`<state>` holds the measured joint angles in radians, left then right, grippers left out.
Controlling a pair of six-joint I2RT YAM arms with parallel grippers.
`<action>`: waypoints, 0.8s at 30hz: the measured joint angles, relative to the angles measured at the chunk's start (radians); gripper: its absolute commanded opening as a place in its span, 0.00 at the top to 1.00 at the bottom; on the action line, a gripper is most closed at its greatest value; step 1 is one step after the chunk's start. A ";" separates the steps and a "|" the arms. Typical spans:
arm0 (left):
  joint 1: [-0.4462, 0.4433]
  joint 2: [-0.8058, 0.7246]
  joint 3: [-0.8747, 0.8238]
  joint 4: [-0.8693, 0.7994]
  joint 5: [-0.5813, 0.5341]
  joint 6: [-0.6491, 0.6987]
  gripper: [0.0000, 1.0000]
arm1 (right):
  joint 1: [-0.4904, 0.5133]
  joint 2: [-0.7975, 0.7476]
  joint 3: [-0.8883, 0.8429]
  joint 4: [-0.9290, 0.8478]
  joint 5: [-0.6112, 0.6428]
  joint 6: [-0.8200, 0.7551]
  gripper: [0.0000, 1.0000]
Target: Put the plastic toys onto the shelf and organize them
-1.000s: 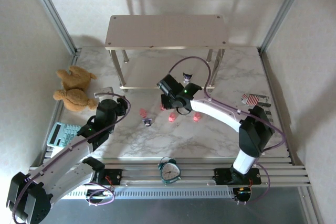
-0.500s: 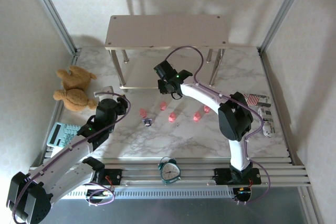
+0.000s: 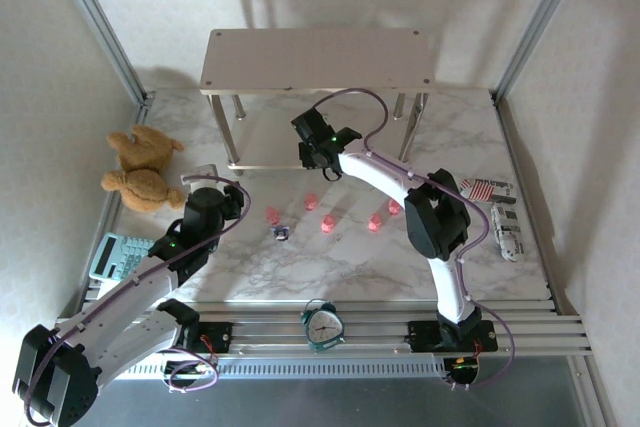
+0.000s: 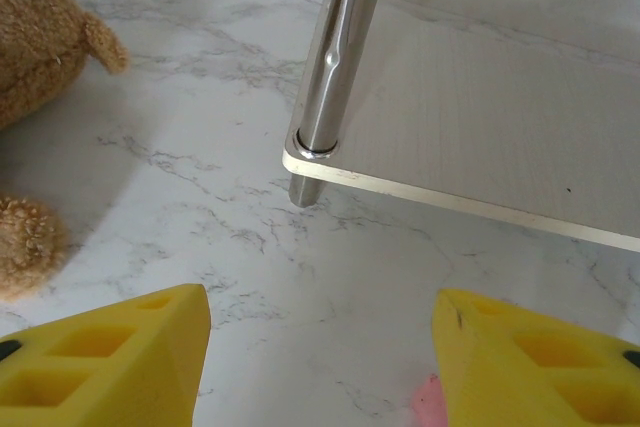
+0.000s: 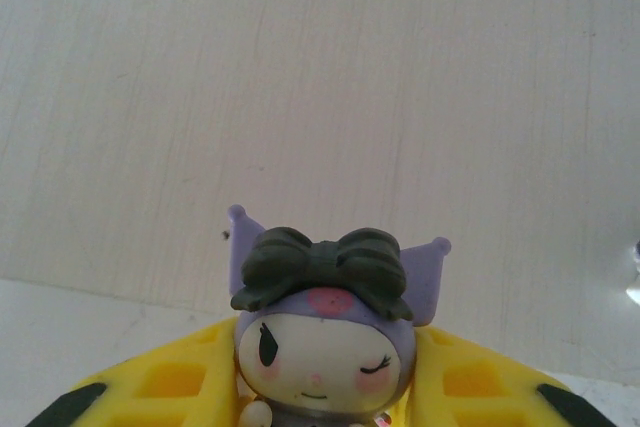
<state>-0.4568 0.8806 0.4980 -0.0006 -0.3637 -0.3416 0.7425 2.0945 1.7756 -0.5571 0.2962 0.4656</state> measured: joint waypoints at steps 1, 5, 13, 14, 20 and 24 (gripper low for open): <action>0.000 0.000 0.000 0.000 0.000 0.001 0.39 | -0.006 0.006 0.003 0.000 0.000 0.000 0.72; 0.000 0.000 0.000 0.000 0.000 0.002 0.39 | -0.025 0.025 0.006 0.004 0.008 0.000 0.72; 0.000 0.007 0.017 0.000 0.000 0.005 0.39 | -0.031 0.038 0.014 0.023 0.018 0.001 0.72; 0.000 0.008 0.018 0.000 0.000 0.005 0.39 | -0.032 0.044 0.021 0.023 0.018 0.001 0.71; 0.000 0.016 0.018 0.000 0.000 0.005 0.39 | -0.037 0.080 0.047 0.036 0.016 0.001 0.71; 0.000 0.018 0.018 0.000 0.000 0.005 0.39 | -0.041 0.096 0.049 0.038 0.015 0.002 0.71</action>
<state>-0.4564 0.8986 0.5156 -0.0006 -0.3641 -0.3367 0.7013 2.1902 1.8244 -0.5190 0.3111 0.4671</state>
